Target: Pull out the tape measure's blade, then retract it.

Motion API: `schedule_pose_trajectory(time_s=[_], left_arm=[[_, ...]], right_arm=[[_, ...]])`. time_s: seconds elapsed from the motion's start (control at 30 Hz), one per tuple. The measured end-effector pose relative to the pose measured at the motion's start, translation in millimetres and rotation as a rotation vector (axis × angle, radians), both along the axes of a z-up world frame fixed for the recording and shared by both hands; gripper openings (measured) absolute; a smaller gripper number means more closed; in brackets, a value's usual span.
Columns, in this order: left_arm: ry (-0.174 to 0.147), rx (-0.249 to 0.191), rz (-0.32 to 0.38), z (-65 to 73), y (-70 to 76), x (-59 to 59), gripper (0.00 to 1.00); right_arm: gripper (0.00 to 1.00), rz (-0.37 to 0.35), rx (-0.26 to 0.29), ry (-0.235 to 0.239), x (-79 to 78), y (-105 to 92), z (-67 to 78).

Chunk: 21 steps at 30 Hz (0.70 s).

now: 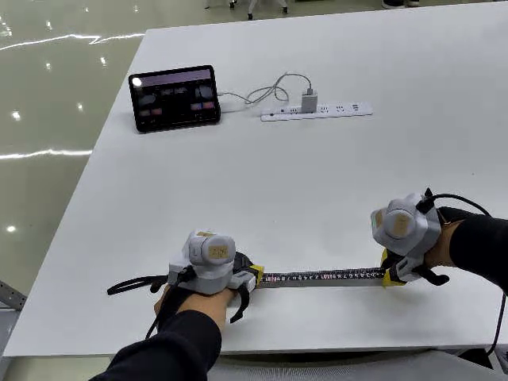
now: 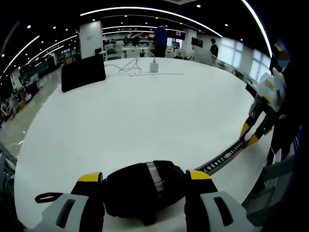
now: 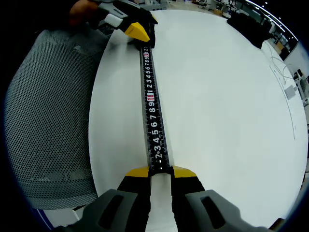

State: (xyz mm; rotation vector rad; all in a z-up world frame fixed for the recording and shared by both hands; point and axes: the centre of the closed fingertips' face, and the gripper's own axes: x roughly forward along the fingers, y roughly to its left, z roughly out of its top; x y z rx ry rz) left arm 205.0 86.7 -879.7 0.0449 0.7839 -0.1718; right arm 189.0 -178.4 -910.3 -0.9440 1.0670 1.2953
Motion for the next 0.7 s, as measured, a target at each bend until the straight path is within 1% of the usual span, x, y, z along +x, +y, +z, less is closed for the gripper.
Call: schedule_pose_trajectory(time_s=[0.07, 0.4, 0.6, 0.7], left_arm=[[0.001, 0.001, 0.0, 0.0, 0.0, -0.2, 0.63], [0.003, 0.001, -0.001, 0.0, -0.1, -0.5, 0.63], [0.005, 0.005, -0.003, -0.2, 0.1, -0.9, 0.63], [0.005, 0.005, -0.003, -0.2, 0.0, -1.1, 0.63]], right_arm=[[0.11, 0.008, 0.001, -0.002, -0.6, 1.0, 0.0], [0.11, 0.002, 0.004, -0.007, -1.0, 5.0, 0.3], [0.11, 0.013, -0.012, -0.003, -1.9, 9.5, 0.5], [0.11, 0.01, -0.008, -0.002, -1.3, 10.2, 0.8]])
